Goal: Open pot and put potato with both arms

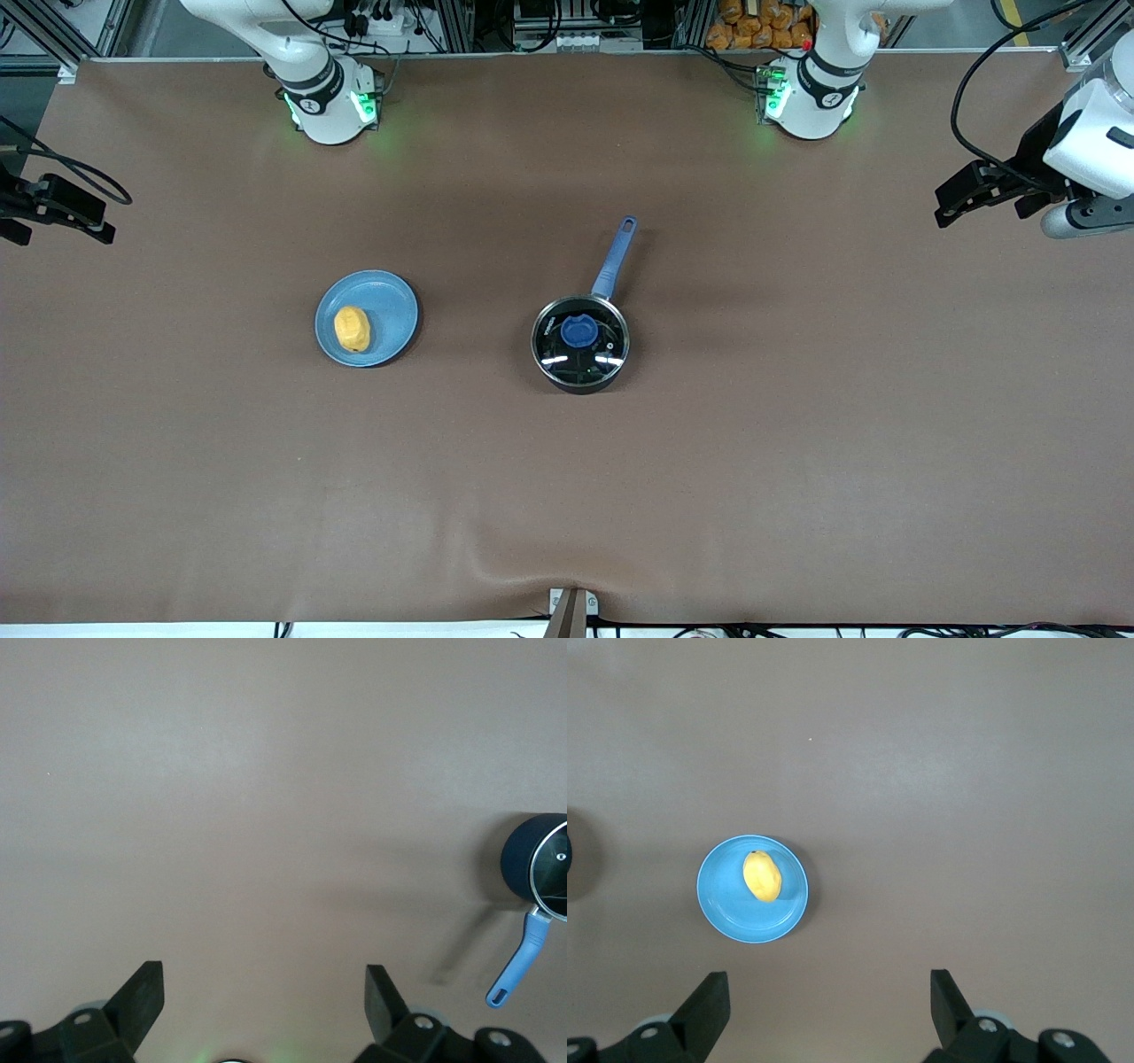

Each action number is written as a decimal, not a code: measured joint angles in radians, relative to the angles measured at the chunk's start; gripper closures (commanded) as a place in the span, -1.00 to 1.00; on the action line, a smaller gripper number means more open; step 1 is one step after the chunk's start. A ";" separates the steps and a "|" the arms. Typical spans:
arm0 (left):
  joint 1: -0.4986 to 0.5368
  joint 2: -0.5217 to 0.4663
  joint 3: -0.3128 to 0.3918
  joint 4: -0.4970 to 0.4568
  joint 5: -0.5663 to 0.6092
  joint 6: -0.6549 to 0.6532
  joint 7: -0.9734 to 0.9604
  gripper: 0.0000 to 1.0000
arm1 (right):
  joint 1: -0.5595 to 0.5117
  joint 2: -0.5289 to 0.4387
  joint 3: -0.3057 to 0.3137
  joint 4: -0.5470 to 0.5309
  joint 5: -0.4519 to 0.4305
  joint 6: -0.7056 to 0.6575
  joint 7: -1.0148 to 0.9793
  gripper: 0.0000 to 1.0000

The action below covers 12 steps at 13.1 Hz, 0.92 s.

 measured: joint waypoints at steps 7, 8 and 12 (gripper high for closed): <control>0.000 -0.001 -0.001 0.006 0.000 -0.010 0.001 -1.00 | 0.001 0.000 0.004 0.000 0.000 0.008 0.000 -1.00; 0.000 -0.001 -0.002 0.006 0.000 -0.021 0.002 -1.00 | 0.001 0.000 0.004 0.000 0.000 0.008 0.000 -1.00; -0.006 -0.001 -0.014 0.006 0.000 -0.038 0.004 -1.00 | 0.001 0.000 0.004 0.000 0.000 0.008 0.000 -1.00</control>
